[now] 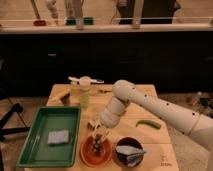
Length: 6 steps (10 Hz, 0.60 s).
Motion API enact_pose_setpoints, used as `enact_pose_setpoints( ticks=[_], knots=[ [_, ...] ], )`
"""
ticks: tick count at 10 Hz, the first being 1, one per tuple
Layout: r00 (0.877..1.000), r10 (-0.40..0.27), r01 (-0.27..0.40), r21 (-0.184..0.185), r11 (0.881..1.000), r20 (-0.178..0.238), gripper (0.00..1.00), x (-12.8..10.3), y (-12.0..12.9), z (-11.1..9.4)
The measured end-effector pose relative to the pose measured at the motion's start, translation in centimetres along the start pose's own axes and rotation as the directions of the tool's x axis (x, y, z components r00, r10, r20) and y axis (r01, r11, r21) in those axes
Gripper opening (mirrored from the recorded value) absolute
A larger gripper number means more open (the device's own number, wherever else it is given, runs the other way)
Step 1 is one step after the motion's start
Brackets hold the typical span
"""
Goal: Place grapes in red bowl
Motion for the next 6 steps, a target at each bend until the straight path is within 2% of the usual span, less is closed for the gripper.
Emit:
enact_pose_setpoints(
  ticks=[6],
  knots=[
    [1.0, 0.0, 0.0, -0.001, 1.0, 0.0, 0.77, -0.02, 0.04, -0.03]
  ],
)
